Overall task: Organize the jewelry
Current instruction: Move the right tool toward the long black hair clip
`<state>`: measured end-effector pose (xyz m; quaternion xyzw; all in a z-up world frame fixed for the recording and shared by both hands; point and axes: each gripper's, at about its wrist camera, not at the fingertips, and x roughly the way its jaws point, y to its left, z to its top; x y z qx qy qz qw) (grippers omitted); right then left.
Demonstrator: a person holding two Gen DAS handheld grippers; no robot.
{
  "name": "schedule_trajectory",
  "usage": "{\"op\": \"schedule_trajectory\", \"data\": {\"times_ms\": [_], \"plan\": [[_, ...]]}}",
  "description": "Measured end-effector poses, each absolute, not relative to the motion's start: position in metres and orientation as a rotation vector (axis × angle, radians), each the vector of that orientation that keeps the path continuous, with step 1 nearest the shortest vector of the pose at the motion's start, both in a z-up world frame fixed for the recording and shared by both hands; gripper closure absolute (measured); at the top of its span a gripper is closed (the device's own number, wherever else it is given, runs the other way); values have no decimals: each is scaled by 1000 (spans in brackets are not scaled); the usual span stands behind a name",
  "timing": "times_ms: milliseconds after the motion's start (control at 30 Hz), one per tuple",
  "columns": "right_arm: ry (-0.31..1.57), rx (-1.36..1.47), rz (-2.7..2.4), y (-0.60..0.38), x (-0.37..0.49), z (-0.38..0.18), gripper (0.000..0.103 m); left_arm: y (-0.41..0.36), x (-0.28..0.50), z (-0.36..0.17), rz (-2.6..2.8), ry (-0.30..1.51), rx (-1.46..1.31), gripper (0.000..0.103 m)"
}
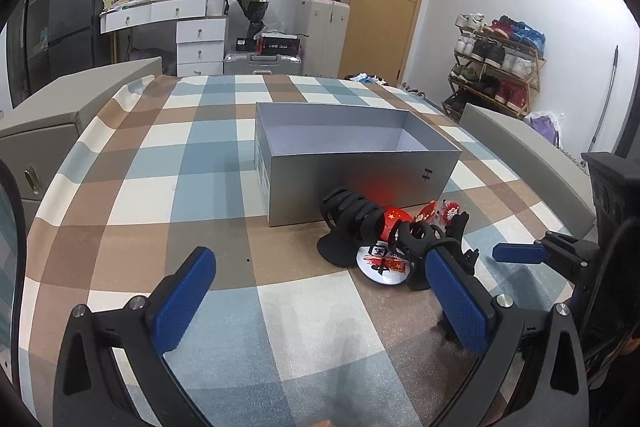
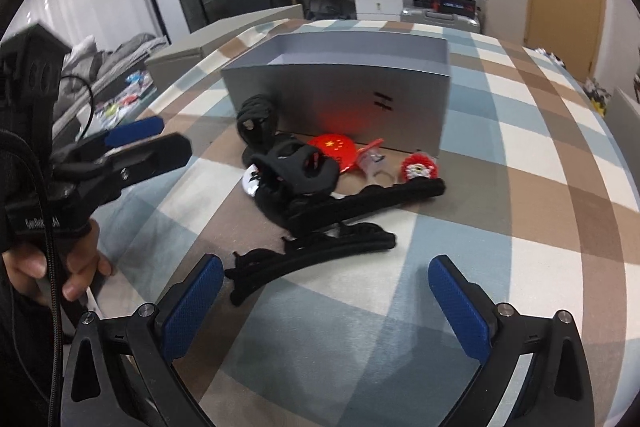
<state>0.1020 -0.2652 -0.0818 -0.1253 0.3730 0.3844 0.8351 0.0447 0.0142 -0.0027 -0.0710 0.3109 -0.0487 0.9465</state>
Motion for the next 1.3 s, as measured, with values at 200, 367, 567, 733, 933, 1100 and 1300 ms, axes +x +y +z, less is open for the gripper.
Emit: {"op": "schedule_trajectory", "data": {"times_ms": [200,367,567,733,933,1100,1300], "plan": [[790,-332,801,-254,100,-87,0,13,45,-3,-90,630,-138,1],[804,-339,724,-271,108,-87,0,12,45,-3,-87,628,-130,1],[822,-291,674,-294,114,-83,0,9,44,-3,-88,625,-106,1],[827,-231,692,-289,119,-81,0,9,43,-3,-89,626,-108,1],[819,-281,669,-274,118,-83,0,12,44,-3,-95,633,-136,1],[820,-318,617,-286,118,-84,0,10,44,-3,-93,633,-128,1],[831,-246,549,-315,119,-85,0,7,43,-2,-92,632,-101,1]]}}
